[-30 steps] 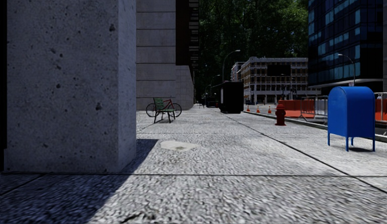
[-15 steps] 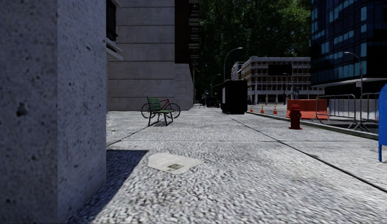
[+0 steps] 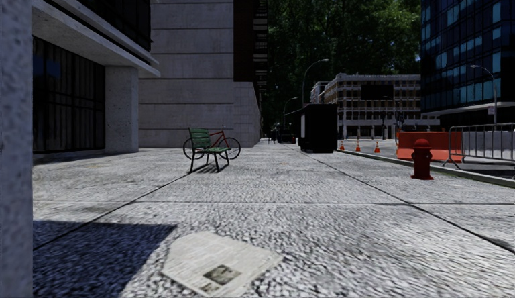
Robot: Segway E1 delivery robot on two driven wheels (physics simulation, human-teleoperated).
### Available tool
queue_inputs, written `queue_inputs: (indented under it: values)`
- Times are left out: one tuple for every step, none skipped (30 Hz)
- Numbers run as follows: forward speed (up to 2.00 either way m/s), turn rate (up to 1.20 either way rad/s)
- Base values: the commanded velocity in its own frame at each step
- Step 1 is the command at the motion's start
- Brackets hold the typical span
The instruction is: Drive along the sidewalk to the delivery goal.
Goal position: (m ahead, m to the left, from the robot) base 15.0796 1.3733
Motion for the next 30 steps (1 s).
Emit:
queue_inputs:
  values:
    - [1.72,0.53]
    - [1.66,0.59]
    - [1.59,0.62]
    - [1.59,0.62]
    - [1.57,0.67]
    - [1.56,0.71]
    - [1.56,0.72]
    - [1.56,0.72]
    - [1.56,0.72]
    - [1.56,0.72]
    - [1.56,0.72]
    - [1.56,0.72]
    - [1.56,0.72]
    - [1.56,0.72]
    - [1.56,0.72]
    - [1.56,0.72]
    - [1.56,0.72]
    - [1.56,0.7]
    - [1.56,0.7]
    - [1.56,0.58]
    - [1.56,0.05]
    - [1.56,0.0]
    - [1.56,0.0]
    - [1.56,0.0]
    - [1.56,0.0]
    - [1.56,0.0]
    - [1.56,0.0]
    - [1.56,0.0]
    - [1.56,0.0]
    - [1.56,0.0]
